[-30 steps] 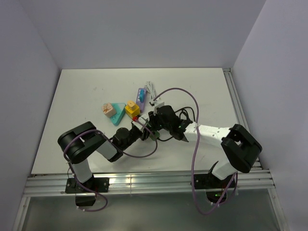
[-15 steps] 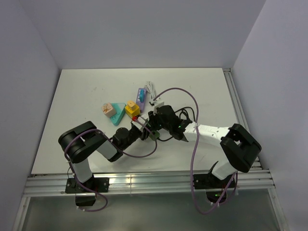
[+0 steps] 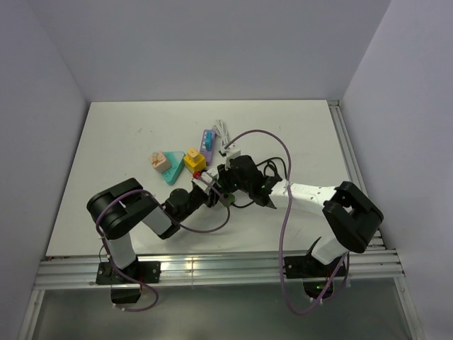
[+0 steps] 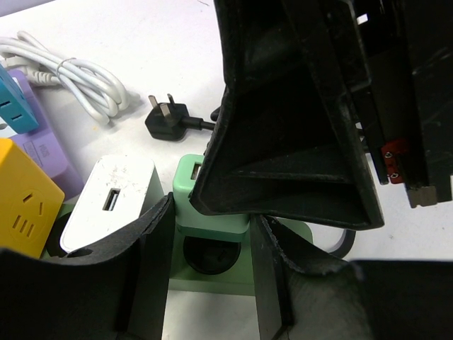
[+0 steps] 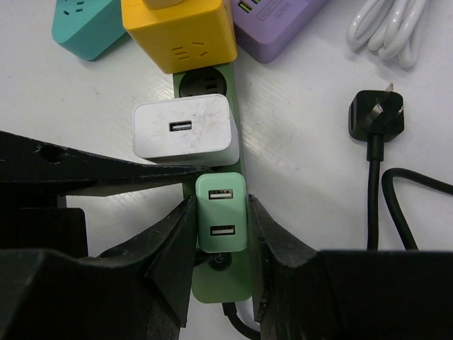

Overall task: Insert the plug
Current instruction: Insert the plug into the socket.

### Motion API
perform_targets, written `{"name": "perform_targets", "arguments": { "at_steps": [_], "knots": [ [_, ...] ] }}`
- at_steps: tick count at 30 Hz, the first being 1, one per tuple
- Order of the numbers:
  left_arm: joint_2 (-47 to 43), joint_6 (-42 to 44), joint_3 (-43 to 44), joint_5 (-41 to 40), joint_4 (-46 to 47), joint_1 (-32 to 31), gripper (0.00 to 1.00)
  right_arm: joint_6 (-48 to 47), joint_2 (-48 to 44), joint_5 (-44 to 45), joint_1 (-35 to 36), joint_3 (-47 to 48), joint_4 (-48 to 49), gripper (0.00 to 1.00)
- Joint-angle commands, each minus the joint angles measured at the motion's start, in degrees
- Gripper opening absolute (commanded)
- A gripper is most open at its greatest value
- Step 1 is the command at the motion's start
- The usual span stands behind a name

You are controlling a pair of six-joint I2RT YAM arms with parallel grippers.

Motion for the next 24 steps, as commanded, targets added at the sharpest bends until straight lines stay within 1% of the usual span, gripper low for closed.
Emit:
{"name": "perform_targets", "arguments": {
  "at_steps": [1, 11, 15, 16, 18, 19, 21, 22, 24],
  "knots": [
    [1.9, -2.2, 0.2, -2.0, 19.9, 1.3, 0.0, 2.4, -0.4, -6.1, 2.9, 2.1, 3.5, 0.0],
    [3.1, -1.8, -0.3, -2.9, 20.7, 1.4, 0.0, 2.1, 0.5, -5.3, 3.5, 2.6, 2.8, 0.0],
    [4.3, -1.4, -1.1, -2.9, 21.8, 1.4, 0.0, 3.5, 0.4, -4.5, 3.8, 3.3, 2.0, 0.0],
    [4.5, -1.3, -1.2, -3.0, 22.9, 1.4, 0.0, 3.9, 0.3, -2.9, 3.8, 4.1, 1.1, 0.04],
    [5.3, -1.2, -1.9, -3.4, 24.2, 1.4, 0.0, 4.2, -0.1, -2.6, 3.8, 5.5, -0.3, 0.08],
    [5.5, -1.2, -2.1, -3.4, 24.6, 1.4, 0.0, 4.2, -0.3, -1.7, 3.7, 6.9, -1.9, 0.17],
    [5.6, -1.2, -2.4, -3.3, 24.5, 1.4, 0.0, 4.2, -1.2, -1.2, 3.8, 7.9, -2.5, 0.23],
    [5.5, -1.2, -2.4, -3.3, 24.2, 1.4, 0.0, 4.2, -1.7, -1.2, 3.8, 8.4, -2.9, 0.31],
    [5.6, -1.3, -2.5, -3.1, 24.4, 1.3, 0.0, 4.2, -2.6, -0.5, 3.7, 8.9, -3.2, 0.37]
  ]
}}
